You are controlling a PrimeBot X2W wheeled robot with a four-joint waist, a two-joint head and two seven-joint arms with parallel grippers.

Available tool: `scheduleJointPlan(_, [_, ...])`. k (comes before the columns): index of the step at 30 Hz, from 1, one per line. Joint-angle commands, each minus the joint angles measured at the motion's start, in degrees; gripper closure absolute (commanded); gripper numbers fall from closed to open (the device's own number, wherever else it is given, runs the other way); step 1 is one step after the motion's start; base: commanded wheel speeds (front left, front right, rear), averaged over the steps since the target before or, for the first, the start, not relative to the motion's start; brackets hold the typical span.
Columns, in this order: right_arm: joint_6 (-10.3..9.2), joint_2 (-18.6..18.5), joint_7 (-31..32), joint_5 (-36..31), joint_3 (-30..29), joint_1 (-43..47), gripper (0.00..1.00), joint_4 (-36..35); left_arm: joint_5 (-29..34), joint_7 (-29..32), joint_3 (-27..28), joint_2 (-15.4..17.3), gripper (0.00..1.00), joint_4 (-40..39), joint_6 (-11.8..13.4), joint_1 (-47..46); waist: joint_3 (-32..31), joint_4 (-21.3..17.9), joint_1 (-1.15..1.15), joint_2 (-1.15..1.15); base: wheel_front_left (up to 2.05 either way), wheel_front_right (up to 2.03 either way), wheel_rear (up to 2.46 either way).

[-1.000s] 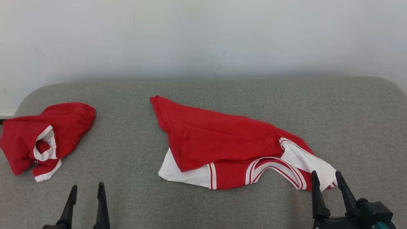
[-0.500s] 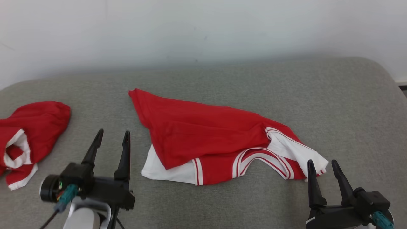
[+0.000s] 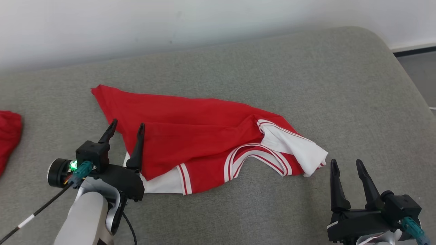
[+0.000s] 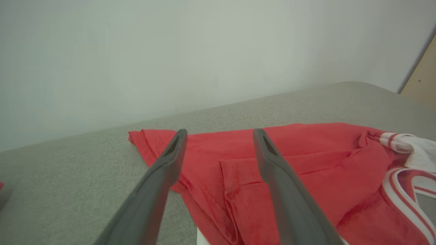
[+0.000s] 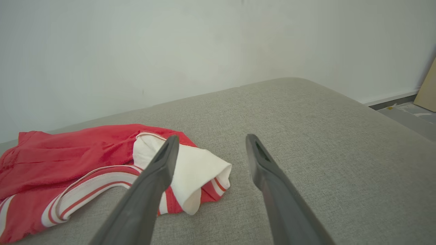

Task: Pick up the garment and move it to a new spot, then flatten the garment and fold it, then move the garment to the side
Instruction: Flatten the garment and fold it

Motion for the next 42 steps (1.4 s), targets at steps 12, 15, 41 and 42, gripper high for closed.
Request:
scheduleJointPlan(12, [-0.13, 0.01, -0.02, 0.40, 0.40, -1.67, 0.00, -0.06, -4.62, 0.79, -6.87, 1.57, 0.00, 12.68, 0.09, -5.94, 3.40, -2.79, -0.01, 0.00, 0.00, 0.00, 0.00])
scheduleJointPlan(15, [-0.13, 0.01, -0.02, 0.35, 0.45, -2.02, 0.00, -0.04, -5.39, 0.51, -7.95, 1.80, 0.00, 14.87, 0.10, -7.10, 3.67, -2.85, -0.01, 0.00, 0.00, 0.00, 0.00])
scheduleJointPlan(41, [-0.13, 0.01, -0.02, -1.11, -0.69, 1.56, 0.00, 0.61, -6.68, -1.01, -8.56, 4.69, 1.00, -4.25, 1.27, 0.75, -3.14, 6.90, -0.01, 0.00, 0.00, 0.00, 0.00])
scheduleJointPlan(42, [-0.13, 0.01, -0.03, -1.08, -0.71, 1.73, 0.00, 0.61, -6.39, -1.01, -8.55, 5.05, 1.00, -6.23, 1.53, 2.64, -3.38, 7.45, -0.01, 0.00, 0.00, 0.00, 0.00])
